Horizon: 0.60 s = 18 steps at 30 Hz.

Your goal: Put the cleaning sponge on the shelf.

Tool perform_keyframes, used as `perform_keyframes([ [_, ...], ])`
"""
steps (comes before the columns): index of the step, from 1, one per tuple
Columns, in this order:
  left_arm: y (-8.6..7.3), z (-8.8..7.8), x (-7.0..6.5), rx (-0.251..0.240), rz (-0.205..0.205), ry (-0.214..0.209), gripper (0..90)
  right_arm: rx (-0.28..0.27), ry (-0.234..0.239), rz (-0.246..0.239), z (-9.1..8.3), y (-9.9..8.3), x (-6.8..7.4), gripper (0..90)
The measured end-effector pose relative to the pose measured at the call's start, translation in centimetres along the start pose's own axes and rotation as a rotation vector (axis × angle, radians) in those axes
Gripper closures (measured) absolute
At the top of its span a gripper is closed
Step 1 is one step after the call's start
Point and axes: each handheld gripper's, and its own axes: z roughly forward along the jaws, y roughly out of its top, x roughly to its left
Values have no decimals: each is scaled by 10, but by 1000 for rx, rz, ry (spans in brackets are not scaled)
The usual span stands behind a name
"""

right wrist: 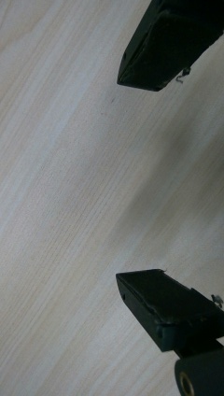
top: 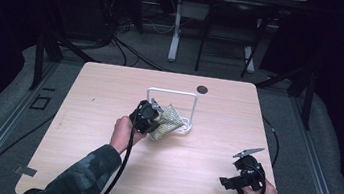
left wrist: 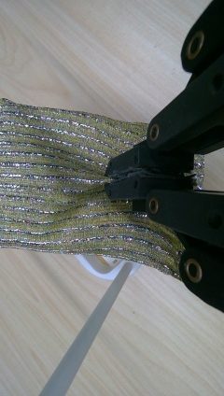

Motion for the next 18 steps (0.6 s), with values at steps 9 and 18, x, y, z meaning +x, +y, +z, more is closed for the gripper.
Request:
perform_keyframes([
  [9, 3, 11, 4, 1, -12, 23, 889, 1, -3, -5, 0, 0, 0, 50],
  [18, 6, 24, 6, 2, -28, 40, 889, -1, -2, -5, 0, 0, 0, 51],
])
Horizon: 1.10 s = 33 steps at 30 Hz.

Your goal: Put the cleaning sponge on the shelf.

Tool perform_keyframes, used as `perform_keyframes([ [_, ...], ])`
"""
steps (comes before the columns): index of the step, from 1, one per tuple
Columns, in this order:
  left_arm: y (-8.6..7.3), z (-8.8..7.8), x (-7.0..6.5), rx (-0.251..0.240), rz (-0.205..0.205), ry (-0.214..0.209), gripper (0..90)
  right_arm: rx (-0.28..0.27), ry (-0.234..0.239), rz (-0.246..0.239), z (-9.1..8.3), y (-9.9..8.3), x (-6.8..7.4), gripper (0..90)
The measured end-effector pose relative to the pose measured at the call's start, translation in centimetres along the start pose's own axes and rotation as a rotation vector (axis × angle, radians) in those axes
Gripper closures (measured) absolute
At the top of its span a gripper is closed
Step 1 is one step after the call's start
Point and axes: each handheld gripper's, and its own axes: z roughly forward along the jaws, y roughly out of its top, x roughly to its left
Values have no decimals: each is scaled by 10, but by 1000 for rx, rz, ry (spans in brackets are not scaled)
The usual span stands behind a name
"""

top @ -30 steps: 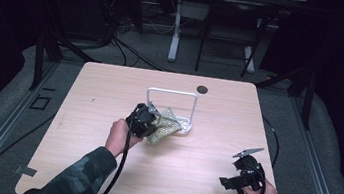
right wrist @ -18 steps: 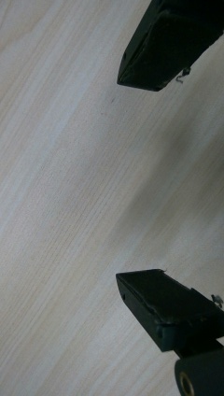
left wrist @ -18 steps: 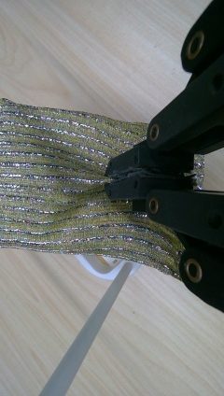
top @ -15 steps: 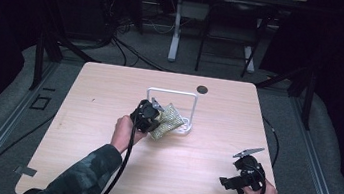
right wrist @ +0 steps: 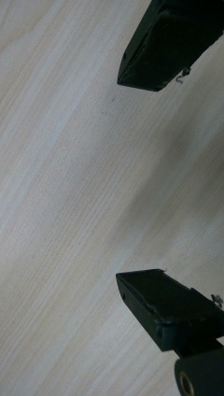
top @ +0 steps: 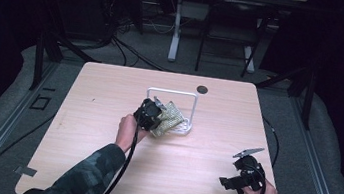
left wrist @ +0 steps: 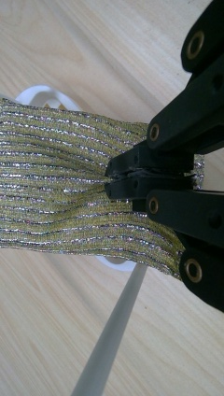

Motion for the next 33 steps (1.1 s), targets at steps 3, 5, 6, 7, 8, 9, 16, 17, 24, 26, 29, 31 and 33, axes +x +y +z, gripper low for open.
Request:
perform_keyframes([
  [3, 1, 2, 0, 1, 0, 5, 889, -1, 1, 2, 0, 0, 0, 51],
  [5, 3, 5, -2, -4, -2, 6, 889, -2, 1, 3, 0, 0, 0, 51],
  [6, 4, 5, -3, 1, 5, 7, 889, 0, 1, 2, 0, 0, 1, 51],
  [7, 5, 7, -4, 0, 6, 8, 889, 0, 1, 3, 0, 0, 1, 51],
  [8, 6, 8, -5, 1, 7, 11, 889, -1, 3, 5, 0, 0, 1, 51],
  [9, 6, 8, -5, 1, 7, 11, 889, -1, 3, 5, 0, 0, 1, 51],
  [16, 13, 15, -6, 8, 1, 34, 889, 2, 7, 1, -1, 0, 1, 52],
  [17, 13, 16, -6, 8, 1, 41, 889, 2, 7, 1, -1, 0, 1, 52],
  [24, 13, 24, -5, 18, -15, 74, 887, -2, 10, 2, -1, 0, 1, 52],
  [26, 13, 26, -4, 13, -19, 81, 884, -3, 6, -6, -1, -1, 0, 53],
  [29, 13, 29, -5, 15, -25, 86, 883, -2, 8, 0, -2, -1, 0, 53],
  [31, 14, 30, -7, 6, -28, 84, 882, -4, 11, 1, -1, -1, 1, 53],
  [33, 14, 31, -8, 7, -27, 83, 882, -4, 12, 1, -1, -1, 1, 53],
])
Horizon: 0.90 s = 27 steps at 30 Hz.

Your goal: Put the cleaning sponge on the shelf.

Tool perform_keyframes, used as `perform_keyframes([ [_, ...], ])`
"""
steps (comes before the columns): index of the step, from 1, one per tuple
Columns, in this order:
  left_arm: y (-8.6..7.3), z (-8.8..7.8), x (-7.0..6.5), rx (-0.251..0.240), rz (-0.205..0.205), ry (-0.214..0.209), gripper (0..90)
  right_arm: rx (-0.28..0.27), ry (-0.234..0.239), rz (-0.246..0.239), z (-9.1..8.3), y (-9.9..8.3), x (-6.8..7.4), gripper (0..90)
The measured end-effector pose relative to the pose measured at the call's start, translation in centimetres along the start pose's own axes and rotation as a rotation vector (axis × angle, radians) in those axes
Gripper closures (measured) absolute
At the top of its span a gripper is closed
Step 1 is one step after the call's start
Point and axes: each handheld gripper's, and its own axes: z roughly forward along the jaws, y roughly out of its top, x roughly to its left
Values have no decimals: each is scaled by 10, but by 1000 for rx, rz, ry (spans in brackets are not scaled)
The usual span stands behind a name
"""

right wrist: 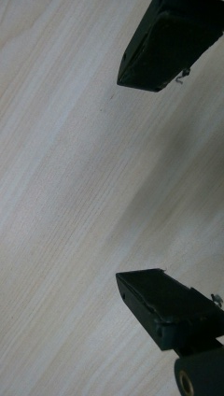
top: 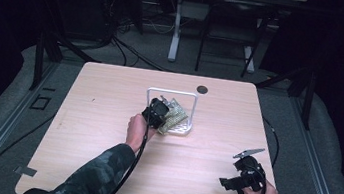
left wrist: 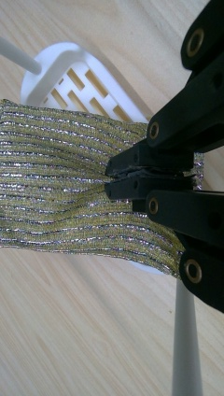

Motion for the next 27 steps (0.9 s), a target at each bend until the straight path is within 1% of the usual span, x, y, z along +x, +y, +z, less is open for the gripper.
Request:
perform_keyframes([
  [7, 2, 6, -7, 22, 18, -7, 865, 0, 5, 6, 0, -1, 0, 54],
  [10, 2, 6, -7, 15, 8, -7, 844, -2, 7, 5, 0, -2, -1, 54],
  [11, 3, 6, -8, 3, 4, 0, 837, -7, 11, 7, 0, -2, -1, 54],
  [13, 3, 6, -9, 5, 8, 4, 820, -5, 6, -1, 0, -2, -2, 54],
  [17, 4, 6, -9, 8, 12, -1, 786, -6, 19, 4, 0, -1, -1, 54],
  [18, 4, 6, -9, 8, 12, -1, 769, -6, 19, 4, 0, -1, -1, 54],
  [20, 4, 5, -9, 13, 14, -1, 701, -6, 17, 1, 1, 0, 0, 54],
  [22, 4, 4, -10, 18, 14, -8, 610, -10, 17, 3, 1, -1, 0, 54],
  [24, 4, 4, -11, 27, 14, -23, 532, -1, 17, 0, 0, 0, 1, 54],
  [26, 4, 4, -11, 32, 12, -26, 469, -2, 14, -5, 0, 0, 1, 54],
  [27, 4, 3, -13, 33, 11, -37, 435, -6, 14, -5, 0, 0, 1, 54],
])
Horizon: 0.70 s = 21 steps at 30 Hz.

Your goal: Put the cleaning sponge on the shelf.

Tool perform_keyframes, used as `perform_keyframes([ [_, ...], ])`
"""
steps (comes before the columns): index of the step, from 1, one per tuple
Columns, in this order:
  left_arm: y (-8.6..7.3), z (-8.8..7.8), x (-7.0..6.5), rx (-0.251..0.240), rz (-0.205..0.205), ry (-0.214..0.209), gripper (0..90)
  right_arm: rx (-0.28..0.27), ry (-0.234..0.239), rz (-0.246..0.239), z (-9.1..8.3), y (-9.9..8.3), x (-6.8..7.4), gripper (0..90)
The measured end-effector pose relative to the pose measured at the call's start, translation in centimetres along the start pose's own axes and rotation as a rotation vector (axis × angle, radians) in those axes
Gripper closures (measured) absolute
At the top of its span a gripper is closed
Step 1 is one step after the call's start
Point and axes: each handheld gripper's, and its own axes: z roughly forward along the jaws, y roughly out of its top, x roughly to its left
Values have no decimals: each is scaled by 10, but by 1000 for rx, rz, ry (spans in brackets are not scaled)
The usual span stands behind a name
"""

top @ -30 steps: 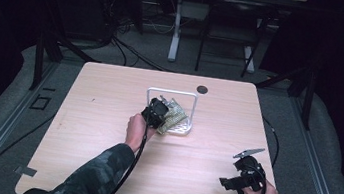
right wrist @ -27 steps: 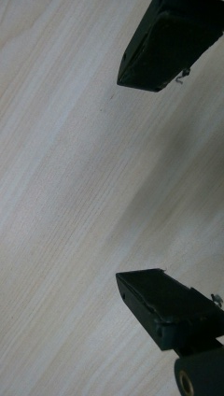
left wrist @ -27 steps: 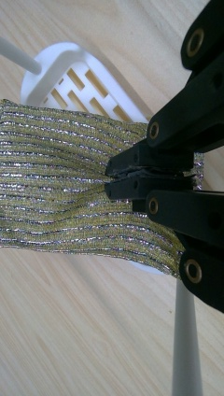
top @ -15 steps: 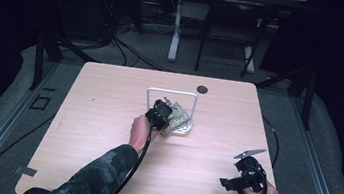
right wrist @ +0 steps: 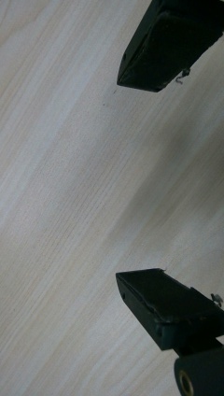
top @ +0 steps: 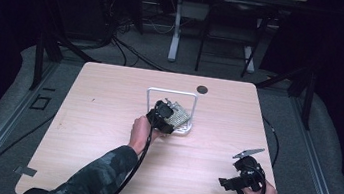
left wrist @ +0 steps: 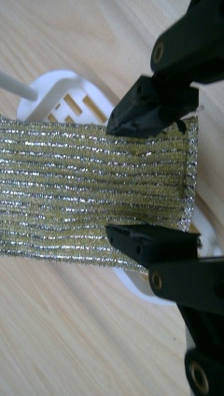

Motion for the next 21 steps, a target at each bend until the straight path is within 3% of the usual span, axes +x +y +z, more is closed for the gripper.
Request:
perform_keyframes([
  [5, 2, -7, -4, -15, 17, -9, 349, 3, -1, 2, 0, 0, 0, 55],
  [11, 5, -28, -9, -42, 51, -28, 272, 4, -5, -5, -1, 0, 0, 55],
  [15, 4, -51, -11, -59, 85, -44, 215, 3, -7, -4, -1, 0, 1, 55],
  [21, -2, -71, -7, -62, 101, -59, 156, 4, -12, -10, 0, 0, 1, 55],
])
